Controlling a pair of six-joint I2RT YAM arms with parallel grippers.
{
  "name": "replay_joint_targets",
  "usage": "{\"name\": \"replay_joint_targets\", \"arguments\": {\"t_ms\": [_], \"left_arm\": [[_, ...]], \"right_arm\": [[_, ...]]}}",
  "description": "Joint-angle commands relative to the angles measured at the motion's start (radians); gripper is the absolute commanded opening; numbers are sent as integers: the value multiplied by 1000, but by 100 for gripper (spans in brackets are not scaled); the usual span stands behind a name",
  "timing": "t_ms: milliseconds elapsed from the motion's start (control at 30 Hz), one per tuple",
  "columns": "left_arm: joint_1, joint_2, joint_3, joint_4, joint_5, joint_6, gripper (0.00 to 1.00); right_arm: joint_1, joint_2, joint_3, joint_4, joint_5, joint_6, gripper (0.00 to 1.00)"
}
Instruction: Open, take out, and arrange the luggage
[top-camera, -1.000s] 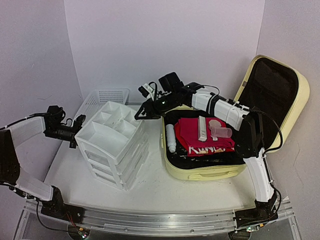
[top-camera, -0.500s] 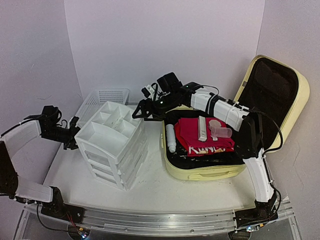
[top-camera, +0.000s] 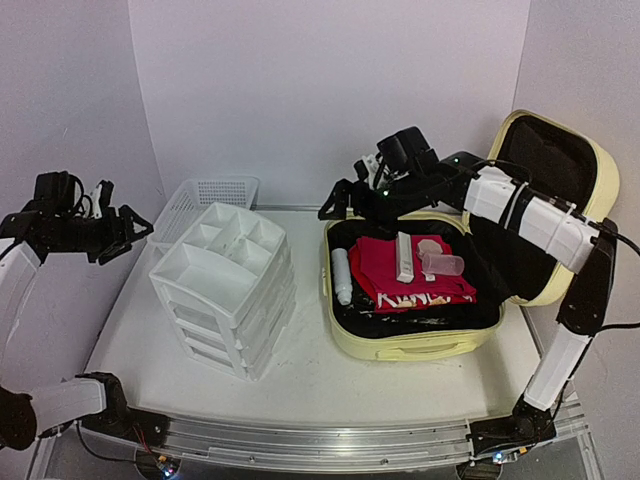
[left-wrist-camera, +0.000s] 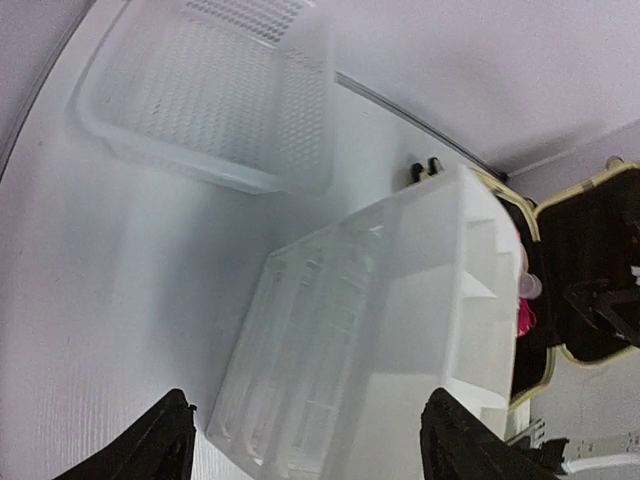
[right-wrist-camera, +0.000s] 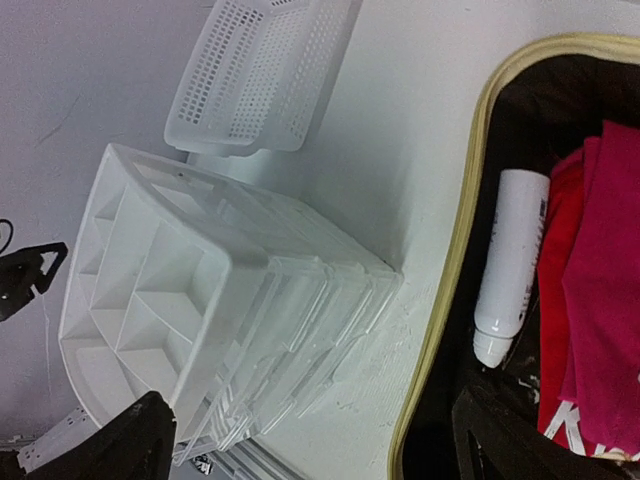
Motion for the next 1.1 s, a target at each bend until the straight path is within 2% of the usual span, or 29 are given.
{"name": "replay_joint_targets", "arguments": {"t_ms": [0,100,233,567,767,1067], "left_arm": [[-145,13,99,18,89,22,79],[-237,48,122,9,66,45,75],[-301,90,144,-24,-12,78,67],[-327,225,232,-29,-110,116,66],[-384,314,253,-25,-149,122,58],[-433,312,238,-32,-293,114,43]], "right_arm": [[50,-37,-120,123,18,119,98],[84,-31,-138,133,3,123,98],[119,-13,-137,148,-9,126,98],[223,69,-134,172,73,224,98],[232,51,-177,217,127,287,96],[257,50,-202,250,244,487,96]]}}
